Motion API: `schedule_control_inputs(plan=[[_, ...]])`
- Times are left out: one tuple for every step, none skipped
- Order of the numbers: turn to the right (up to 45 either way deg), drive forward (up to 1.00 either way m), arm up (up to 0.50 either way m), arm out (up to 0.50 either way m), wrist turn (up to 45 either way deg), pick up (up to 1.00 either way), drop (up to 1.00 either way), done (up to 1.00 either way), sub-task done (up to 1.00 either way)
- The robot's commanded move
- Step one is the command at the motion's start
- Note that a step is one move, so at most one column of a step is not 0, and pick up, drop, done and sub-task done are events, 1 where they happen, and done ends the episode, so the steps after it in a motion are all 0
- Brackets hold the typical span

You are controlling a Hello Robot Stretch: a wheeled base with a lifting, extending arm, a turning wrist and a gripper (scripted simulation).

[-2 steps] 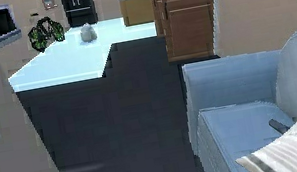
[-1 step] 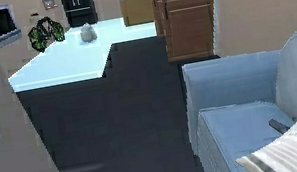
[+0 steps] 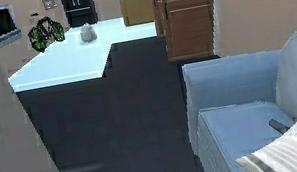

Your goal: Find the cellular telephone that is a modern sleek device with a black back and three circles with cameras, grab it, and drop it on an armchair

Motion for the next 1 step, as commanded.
schedule_control_inputs(plan=[[0.0,0.00,0.00,0.00,45.0,0.00,0.00,0.00,0.00]])
